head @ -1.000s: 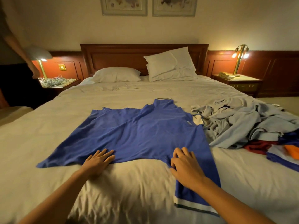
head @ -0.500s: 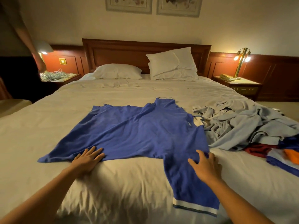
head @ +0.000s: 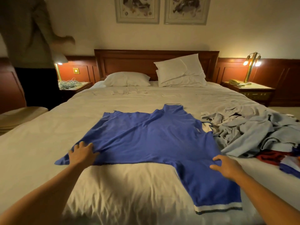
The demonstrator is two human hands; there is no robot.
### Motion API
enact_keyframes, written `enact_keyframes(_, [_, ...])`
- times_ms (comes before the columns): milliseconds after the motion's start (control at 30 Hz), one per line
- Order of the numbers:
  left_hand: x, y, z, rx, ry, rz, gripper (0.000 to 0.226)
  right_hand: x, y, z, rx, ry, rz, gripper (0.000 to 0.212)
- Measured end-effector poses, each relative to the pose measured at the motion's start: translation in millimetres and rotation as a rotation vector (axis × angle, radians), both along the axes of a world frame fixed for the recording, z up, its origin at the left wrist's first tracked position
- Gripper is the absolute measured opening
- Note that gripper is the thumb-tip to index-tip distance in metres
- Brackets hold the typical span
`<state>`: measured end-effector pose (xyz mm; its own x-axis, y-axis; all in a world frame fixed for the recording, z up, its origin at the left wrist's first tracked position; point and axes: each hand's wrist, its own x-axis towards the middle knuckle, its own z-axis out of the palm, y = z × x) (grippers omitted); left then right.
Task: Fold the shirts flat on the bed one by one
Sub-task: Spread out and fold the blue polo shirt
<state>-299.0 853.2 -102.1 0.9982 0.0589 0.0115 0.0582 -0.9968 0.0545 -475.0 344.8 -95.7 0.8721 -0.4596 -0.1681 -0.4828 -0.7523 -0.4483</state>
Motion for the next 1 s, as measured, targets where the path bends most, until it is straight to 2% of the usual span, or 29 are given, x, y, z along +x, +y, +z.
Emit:
enact_keyframes(100, [5,25,-9,-0.028,0.073,0.2,0.077,-1,-3,-2,0.104,-0.092,-0.051,0.055])
enact_keyframes(200, [11,36,-16,-0.068,0.152,0.27,0.097,-1,10,-12,0.232,-0.167,-0.07,0.062])
enact_keyframes(267, [13,36,-14,-0.08,0.111,0.204,0.088,0,16,-17,0.209,-0.157,-0.036,0.059])
enact_keyframes(400, [15,35,-4,-0.239,-0.006,-0.045,0.056,3,14,-12,0.089,0.023,0.107,0.058])
enact_keyframes(533, [16,50,23,0.038,0.071,-0.164,0.048,2,5,22,0.038,0.239,0.204,0.06])
enact_keyframes(667, [22,50,52,0.132,0.302,-0.106,0.037,4,5,53,-0.24,0.585,0.296,0.065])
enact_keyframes(733, [17,43,53,0.206,0.368,-0.038,0.035,10,10,54,-0.362,0.666,0.301,0.068])
enact_keyframes(800, [13,35,47,0.271,0.303,0.018,0.047,18,19,47,-0.498,0.533,0.237,0.067])
enact_keyframes(867, [11,19,38,0.246,0.227,-0.023,0.054,26,29,34,-0.573,0.257,0.202,0.058])
enact_keyframes(933, [12,-3,26,0.185,0.194,-0.181,0.054,38,41,15,-0.394,0.042,0.277,0.056])
enact_keyframes(1000, [10,-25,10,0.102,0.222,-0.278,0.053,51,55,-8,-0.115,0.005,0.366,0.054])
